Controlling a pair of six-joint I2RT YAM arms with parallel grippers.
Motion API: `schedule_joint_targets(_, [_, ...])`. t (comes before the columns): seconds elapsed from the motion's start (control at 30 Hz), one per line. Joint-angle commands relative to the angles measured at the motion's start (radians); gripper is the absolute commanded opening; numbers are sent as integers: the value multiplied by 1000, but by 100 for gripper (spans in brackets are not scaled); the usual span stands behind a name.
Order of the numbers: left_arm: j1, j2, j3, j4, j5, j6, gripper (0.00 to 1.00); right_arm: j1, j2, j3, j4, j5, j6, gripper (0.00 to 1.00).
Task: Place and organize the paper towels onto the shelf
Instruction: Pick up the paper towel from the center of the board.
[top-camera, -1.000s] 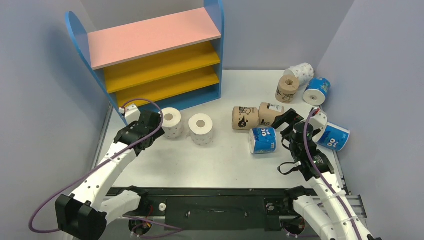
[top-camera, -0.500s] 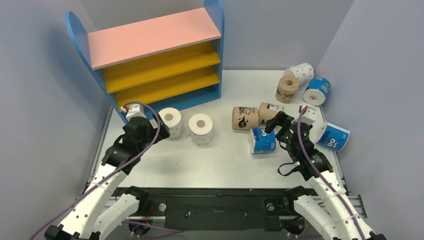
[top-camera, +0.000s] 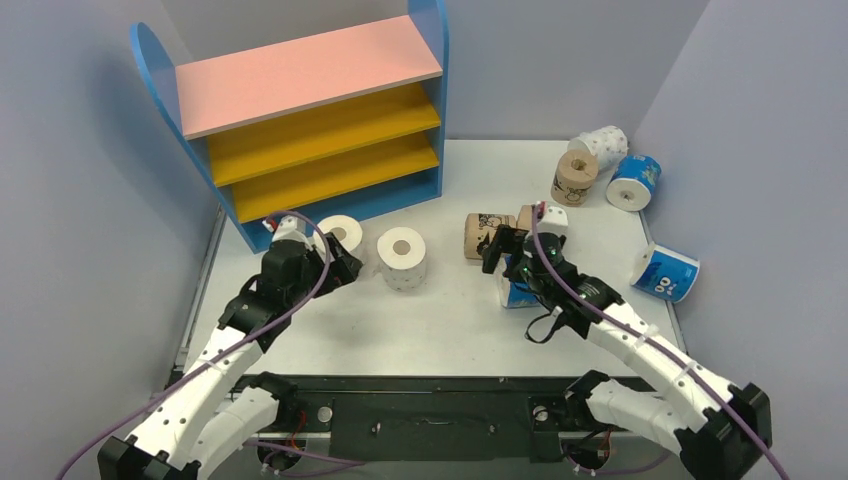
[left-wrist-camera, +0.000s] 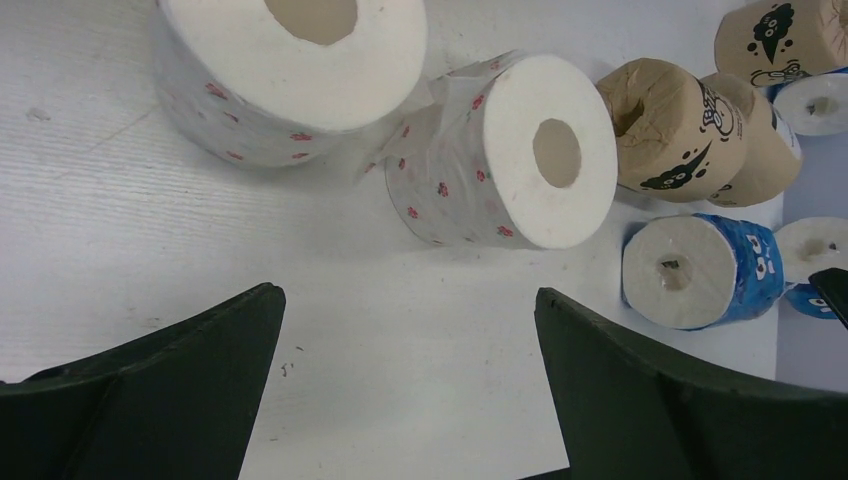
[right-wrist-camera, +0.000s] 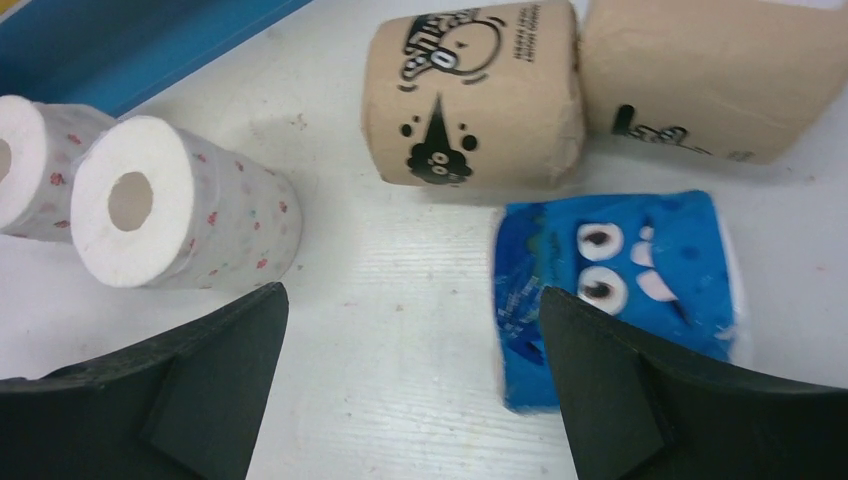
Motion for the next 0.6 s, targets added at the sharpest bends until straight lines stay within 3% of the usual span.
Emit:
schedule_joint_targets(0.0, [-11, -4, -20, 87, 38, -62, 96, 111, 145, 166, 36, 105, -24, 91])
schedule_joint_targets(0.4, [-14, -106, -65, 20, -26, -100, 96, 218, 566, 538, -96, 92, -55, 88])
schedule_joint_targets(0.57, [-14, -142, -56, -10, -48, -84, 96, 231, 666, 633, -116, 58, -60, 86])
